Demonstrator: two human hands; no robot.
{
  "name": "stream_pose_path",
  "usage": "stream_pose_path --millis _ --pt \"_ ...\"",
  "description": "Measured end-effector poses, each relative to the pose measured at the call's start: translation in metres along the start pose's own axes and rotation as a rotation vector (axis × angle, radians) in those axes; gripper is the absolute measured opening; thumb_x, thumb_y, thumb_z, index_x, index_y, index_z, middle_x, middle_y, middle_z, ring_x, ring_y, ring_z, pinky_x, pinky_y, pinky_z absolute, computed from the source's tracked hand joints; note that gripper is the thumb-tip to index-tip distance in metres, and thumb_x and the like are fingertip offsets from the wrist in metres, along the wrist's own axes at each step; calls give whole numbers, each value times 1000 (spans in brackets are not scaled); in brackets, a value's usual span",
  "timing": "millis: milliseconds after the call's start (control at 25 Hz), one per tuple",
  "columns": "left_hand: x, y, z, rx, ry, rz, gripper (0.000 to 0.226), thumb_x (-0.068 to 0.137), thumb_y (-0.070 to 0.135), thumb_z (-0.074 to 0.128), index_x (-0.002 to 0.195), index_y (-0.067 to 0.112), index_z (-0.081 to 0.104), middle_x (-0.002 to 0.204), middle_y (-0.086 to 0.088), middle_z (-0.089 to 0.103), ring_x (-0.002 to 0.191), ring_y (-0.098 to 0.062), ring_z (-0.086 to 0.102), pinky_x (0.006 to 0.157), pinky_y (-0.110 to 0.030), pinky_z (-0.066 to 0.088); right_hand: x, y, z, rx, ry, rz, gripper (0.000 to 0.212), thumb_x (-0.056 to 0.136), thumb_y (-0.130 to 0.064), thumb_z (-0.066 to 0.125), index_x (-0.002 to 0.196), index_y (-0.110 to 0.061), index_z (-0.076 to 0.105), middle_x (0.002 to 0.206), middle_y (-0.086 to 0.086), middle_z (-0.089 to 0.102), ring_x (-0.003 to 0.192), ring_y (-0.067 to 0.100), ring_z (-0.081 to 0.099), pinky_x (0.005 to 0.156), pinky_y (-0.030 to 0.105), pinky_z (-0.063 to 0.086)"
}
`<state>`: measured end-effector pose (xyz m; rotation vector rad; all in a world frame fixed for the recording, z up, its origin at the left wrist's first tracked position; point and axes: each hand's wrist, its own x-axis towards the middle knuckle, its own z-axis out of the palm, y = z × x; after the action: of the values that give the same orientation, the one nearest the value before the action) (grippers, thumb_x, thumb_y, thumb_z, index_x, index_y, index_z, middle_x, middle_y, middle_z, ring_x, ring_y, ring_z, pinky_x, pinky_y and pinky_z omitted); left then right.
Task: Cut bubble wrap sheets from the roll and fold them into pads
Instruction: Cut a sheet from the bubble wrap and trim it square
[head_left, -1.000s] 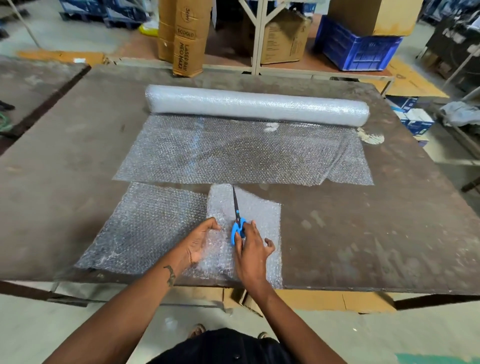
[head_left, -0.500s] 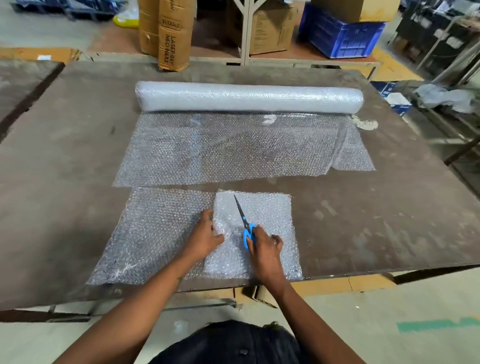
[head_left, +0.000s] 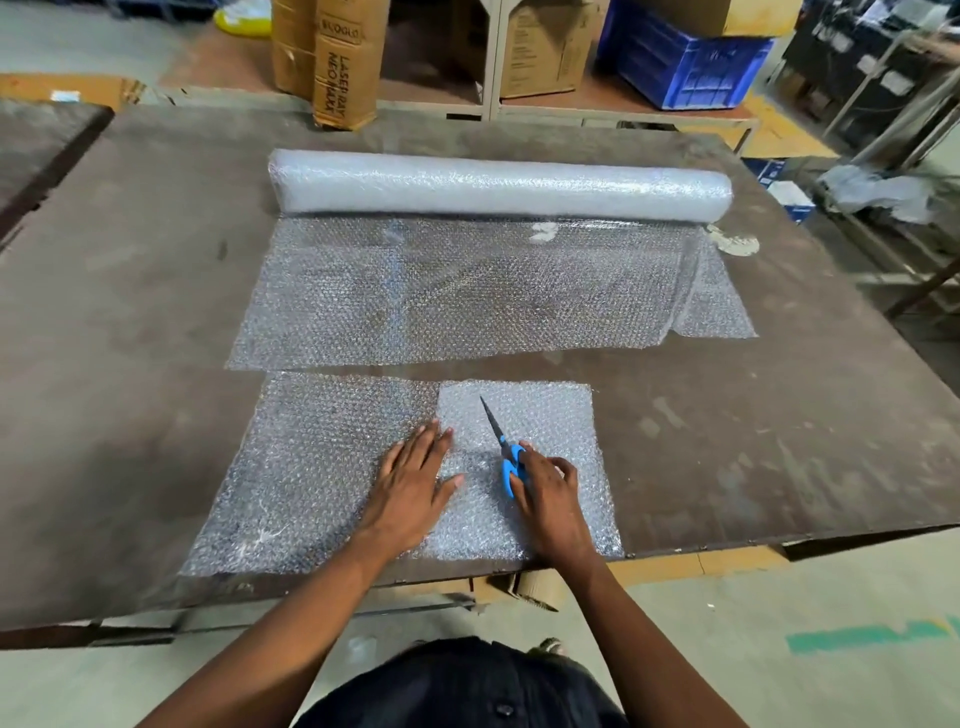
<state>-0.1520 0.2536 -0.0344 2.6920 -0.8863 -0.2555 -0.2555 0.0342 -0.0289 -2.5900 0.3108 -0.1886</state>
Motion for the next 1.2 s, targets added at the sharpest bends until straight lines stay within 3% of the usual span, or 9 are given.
stream_pose_path --millis 120,240,400,560,680,760,1000,1200 --pt "5 1 -6 6 18 -37 70 108 67 14 168 32 6 176 2 0 163 -15 -3 132 -51 9 5 -2 -4 26 42 -49 36 107 -33 54 137 -15 61 141 7 68 123 16 55 116 35 32" --pt "5 6 -1 47 -15 -32 74 107 69 10 168 29 3 176 2 -2 162 -15 -5 132 -50 11 5 -2 -3 -8 13 -65 39 107 -34 54 140 -14 62 142 10 68 126 24 62 114 43 39" --pt "6 16 14 24 3 -110 80 104 73 2 169 27 -1 176 3 -6 162 -15 -8 132 -46 9 8 10 -15 -31 -13 -114 37 106 -33 60 137 -12 64 134 12 71 116 30 66 101 41 49" --pt "23 48 22 -57 -16 -183 81 105 72 7 169 22 -1 176 0 -10 162 -17 -12 132 -48 3 23 36 -37 -60 -58 -200 39 106 -34 62 136 -9 64 126 14 73 109 34 67 95 40 51" --pt "39 77 23 -99 -26 -195 83 106 71 13 169 19 -2 175 0 -9 162 -16 -9 130 -42 -5 39 71 -57 -58 -104 -207 46 106 -42 52 136 -9 62 119 15 73 104 37 67 88 41 50" --pt "50 91 22 -106 -69 -164 83 105 69 16 168 20 -4 175 3 -8 162 -15 -6 131 -42 -3 46 93 -71 -47 -82 -170 39 106 -34 59 136 -9 62 115 17 73 101 38 67 84 42 50" --pt "62 101 23 -103 -215 -16 95 102 70 37 167 23 -13 173 4 -19 159 -13 -17 130 -45 -7 37 104 -86 60 -25 -76 31 107 -24 61 134 -10 62 113 15 73 99 35 67 75 35 44" --pt "75 86 19 -74 -253 66 104 95 85 32 167 25 -13 173 8 -22 160 -12 -16 131 -47 -3 14 68 -61 319 -42 -35 33 111 -35 55 140 -20 57 125 1 73 107 15 69 86 33 57"
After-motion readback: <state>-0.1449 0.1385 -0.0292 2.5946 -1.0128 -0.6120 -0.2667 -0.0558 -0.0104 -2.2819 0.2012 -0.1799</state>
